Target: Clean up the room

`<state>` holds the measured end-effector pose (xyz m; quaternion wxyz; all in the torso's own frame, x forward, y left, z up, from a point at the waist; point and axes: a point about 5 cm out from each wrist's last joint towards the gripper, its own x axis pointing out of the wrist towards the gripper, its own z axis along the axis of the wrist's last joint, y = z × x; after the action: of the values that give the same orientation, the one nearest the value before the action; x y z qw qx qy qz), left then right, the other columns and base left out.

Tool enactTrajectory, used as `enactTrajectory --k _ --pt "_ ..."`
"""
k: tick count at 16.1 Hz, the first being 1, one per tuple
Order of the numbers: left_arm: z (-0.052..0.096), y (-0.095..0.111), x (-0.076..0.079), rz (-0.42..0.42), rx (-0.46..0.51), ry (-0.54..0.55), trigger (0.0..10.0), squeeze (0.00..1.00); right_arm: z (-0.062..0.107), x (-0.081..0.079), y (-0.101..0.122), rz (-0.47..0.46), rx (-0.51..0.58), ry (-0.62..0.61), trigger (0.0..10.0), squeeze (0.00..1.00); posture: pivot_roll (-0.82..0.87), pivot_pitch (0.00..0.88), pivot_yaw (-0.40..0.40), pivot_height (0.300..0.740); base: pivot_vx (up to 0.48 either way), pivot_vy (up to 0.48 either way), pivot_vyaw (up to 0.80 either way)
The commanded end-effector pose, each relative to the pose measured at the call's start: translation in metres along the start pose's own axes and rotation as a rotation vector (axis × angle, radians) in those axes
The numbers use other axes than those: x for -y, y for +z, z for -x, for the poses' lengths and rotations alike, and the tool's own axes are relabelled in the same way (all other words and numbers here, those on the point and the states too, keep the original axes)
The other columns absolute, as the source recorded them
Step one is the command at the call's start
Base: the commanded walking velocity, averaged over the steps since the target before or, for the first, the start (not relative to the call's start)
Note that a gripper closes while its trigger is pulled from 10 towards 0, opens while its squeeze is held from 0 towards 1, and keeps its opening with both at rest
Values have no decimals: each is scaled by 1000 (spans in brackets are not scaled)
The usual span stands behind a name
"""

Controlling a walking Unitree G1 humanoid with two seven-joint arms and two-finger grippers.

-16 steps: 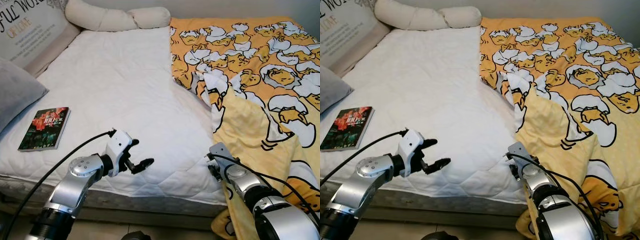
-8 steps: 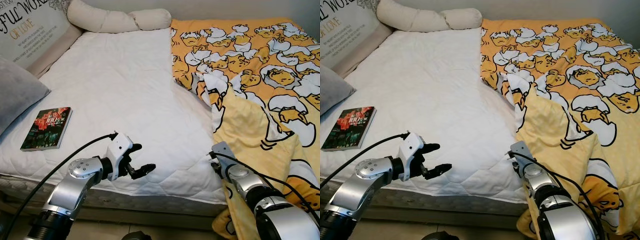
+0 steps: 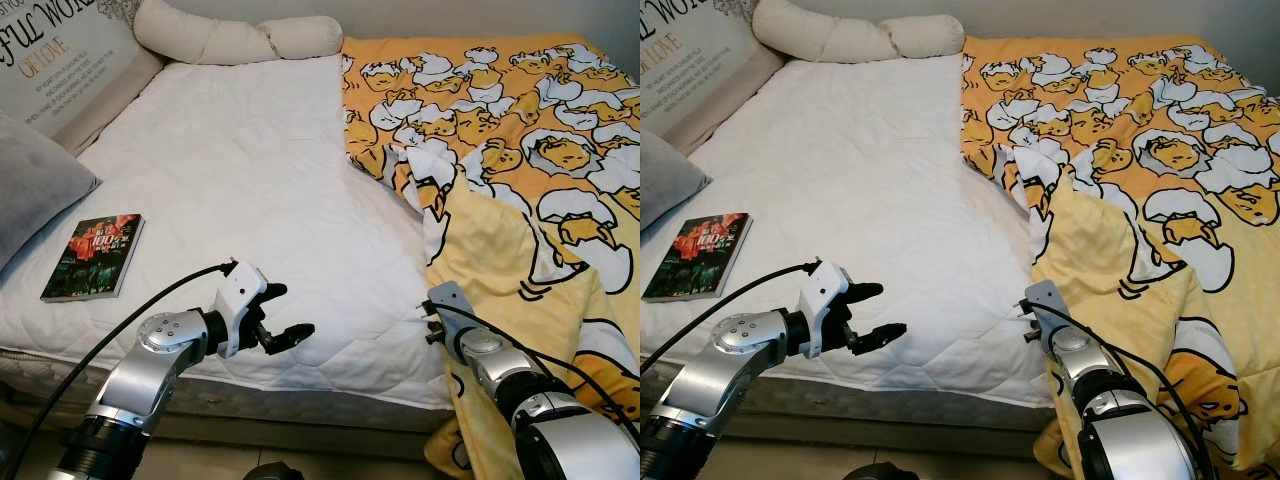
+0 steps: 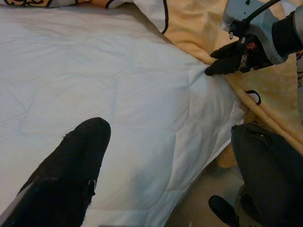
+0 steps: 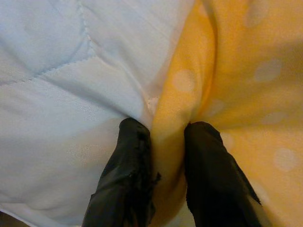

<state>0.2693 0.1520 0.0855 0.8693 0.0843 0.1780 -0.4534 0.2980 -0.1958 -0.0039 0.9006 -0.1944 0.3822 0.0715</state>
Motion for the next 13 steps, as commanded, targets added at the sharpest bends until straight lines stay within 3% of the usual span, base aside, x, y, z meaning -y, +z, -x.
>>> enactTrajectory --k 1,4,6,8,9,11,13 --pt "2 2 -1 -2 2 2 10000 20 1 9 -2 -19 -6 -12 0 0 -58 0 86 740 0 0 0" --pt "1 2 0 2 2 -2 10000 20 2 14 -2 -3 2 4 0 0 -61 0 88 740 0 0 0" --pt "2 1 0 2 -2 -7 10000 20 4 20 3 14 51 82 0 0 -69 0 98 740 0 0 0" --pt "2 1 1 2 -5 -12 10000 16 8 18 8 29 139 220 0 0 -78 0 107 740 0 0 0" --pt "2 0 1 1 -7 -14 10000 20 14 15 9 28 197 353 0 0 -83 0 114 740 0 0 0" --pt "0 1 1 -4 -13 -26 10000 16 34 10 2 139 281 620 0 0 -89 0 122 740 0 0 0" --pt "-2 1 2 -5 -14 -31 10000 16 44 11 -15 229 237 714 0 0 -90 0 124 740 0 0 0"
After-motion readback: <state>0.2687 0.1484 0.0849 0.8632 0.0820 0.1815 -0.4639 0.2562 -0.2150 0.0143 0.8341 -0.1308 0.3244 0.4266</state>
